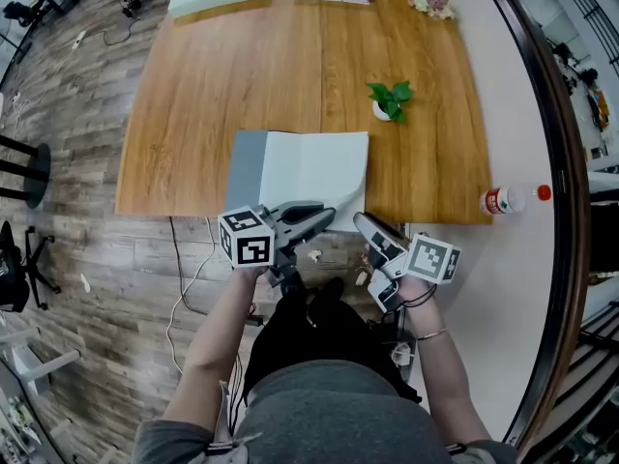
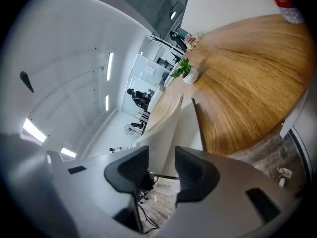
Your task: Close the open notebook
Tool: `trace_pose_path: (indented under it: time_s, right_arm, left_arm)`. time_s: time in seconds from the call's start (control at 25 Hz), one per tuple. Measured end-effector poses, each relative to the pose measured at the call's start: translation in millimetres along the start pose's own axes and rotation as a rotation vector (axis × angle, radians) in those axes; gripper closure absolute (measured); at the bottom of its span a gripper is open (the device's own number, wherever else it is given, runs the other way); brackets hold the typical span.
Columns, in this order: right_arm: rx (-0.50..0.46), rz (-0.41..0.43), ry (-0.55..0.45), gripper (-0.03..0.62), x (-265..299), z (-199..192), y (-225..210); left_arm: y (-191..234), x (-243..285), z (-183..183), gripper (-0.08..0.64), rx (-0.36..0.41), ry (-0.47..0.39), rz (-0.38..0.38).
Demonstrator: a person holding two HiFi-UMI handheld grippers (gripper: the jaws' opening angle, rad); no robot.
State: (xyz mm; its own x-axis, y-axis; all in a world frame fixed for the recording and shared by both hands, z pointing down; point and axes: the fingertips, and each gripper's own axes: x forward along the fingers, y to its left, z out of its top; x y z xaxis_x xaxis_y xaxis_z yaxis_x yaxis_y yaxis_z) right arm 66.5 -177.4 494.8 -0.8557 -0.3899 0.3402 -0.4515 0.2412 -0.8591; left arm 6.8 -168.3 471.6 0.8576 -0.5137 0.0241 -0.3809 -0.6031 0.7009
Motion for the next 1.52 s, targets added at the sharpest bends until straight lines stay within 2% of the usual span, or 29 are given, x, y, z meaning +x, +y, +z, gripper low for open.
trace_pose_path:
  time_s: [0.28,0.48,0.72,1.0,1.12,1.2,1.28,1.36,1.44,1.52]
  right_arm:
    - [0.046,0.069,-0.012,0.402,-4.7,-1.3,4.5]
    - [0.042,0.038,-0.014,0.399,-7.2,0.4,-0.8]
    - [0.057,0.023,-0.024,0.399,-9.2,3.3,-4.5]
    - [0.043,0.021,-0.018,0.399,-1.3,3.1,-5.1]
    - [0.040,-0.002,-0.030,0.400,-3.9,5.3,-8.6]
    - [0.048,-0.017,-0.045,0.402,-8.1,8.3,-13.3]
    - [0.061,-0.033,-0.062,0.402,-12.7,11.1,-18.7]
    - [0.066,-0.067,-0.073,0.403,-17.1,12.5,-25.7]
    - [0.054,-0.107,-0.077,0.407,-18.7,14.0,-31.3]
    - [0.032,-0.131,-0.081,0.408,-17.1,15.9,-32.4]
  left_arm:
    - [2.1,3.4,-3.4,0.526,-0.054,0.004,-0.021]
    - [3.0,5.5,-4.2,0.526,-0.063,0.001,-0.015]
    - [-3.0,-15.7,11.2,0.526,-0.052,-0.085,0.005]
    - [0.4,-33.0,22.1,0.527,-0.094,-0.192,0.030]
    - [3.1,-66.8,38.5,0.528,-0.104,-0.339,0.106]
    - [11.1,-104.4,42.9,0.528,-0.157,-0.475,0.187]
    - [29.8,-145.9,30.2,0.528,-0.274,-0.601,0.305]
    - [52.7,-176.9,4.8,0.528,-0.431,-0.680,0.422]
    - [70.6,-192.8,-18.0,0.527,-0.547,-0.698,0.510]
    - [82.3,-202.6,-33.5,0.526,-0.621,-0.688,0.590]
